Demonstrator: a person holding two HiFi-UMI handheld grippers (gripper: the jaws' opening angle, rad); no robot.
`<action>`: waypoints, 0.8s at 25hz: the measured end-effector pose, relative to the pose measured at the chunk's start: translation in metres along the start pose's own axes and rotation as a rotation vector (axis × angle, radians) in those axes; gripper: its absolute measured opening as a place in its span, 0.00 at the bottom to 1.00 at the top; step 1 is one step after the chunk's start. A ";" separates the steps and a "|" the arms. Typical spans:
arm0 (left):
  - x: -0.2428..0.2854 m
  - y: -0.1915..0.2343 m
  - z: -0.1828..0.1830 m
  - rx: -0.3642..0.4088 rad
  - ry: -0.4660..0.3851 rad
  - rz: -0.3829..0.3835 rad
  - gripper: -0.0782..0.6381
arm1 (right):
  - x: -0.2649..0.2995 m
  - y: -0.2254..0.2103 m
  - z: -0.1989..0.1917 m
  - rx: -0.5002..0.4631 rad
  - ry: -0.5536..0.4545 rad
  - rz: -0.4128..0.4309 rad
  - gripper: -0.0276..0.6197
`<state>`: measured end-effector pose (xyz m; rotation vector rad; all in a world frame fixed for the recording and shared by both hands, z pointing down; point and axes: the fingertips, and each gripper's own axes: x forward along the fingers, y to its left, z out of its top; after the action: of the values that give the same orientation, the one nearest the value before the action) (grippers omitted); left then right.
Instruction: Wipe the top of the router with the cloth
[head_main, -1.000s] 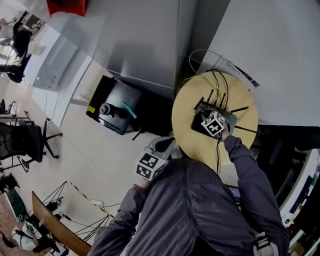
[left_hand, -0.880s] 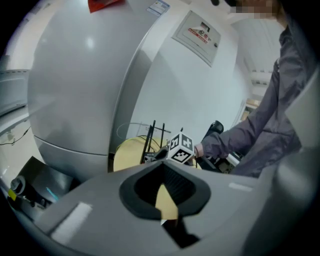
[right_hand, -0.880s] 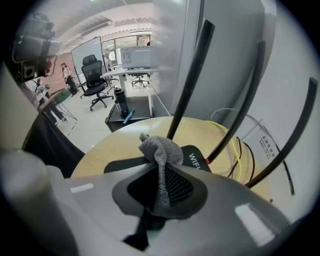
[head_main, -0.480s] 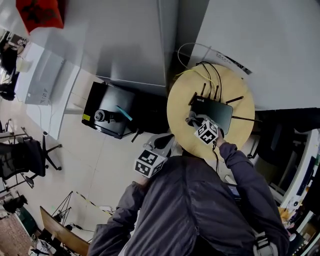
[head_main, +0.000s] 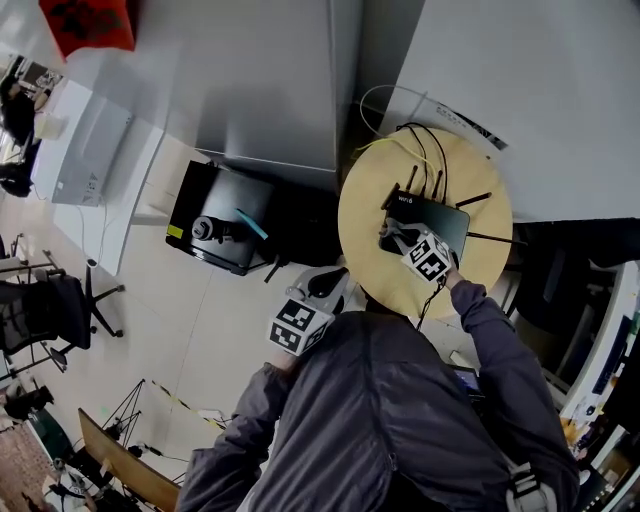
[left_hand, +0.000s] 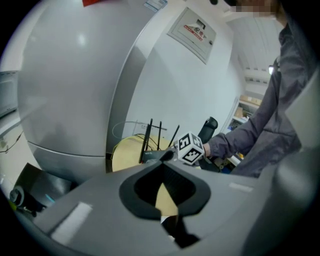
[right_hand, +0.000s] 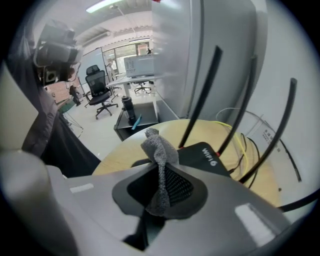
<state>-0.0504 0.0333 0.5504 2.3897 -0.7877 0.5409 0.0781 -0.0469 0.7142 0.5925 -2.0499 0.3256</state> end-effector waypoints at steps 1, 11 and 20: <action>-0.002 0.002 -0.001 -0.007 -0.004 0.010 0.11 | -0.001 -0.016 -0.001 0.018 0.000 -0.027 0.09; -0.014 0.003 -0.010 -0.035 -0.008 0.059 0.11 | 0.005 -0.107 -0.021 0.058 0.096 -0.180 0.09; -0.011 0.003 -0.008 -0.029 -0.015 0.046 0.11 | 0.001 -0.070 -0.033 0.107 0.058 -0.125 0.09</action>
<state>-0.0618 0.0408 0.5522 2.3567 -0.8527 0.5273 0.1386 -0.0922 0.7318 0.7643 -1.9390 0.3761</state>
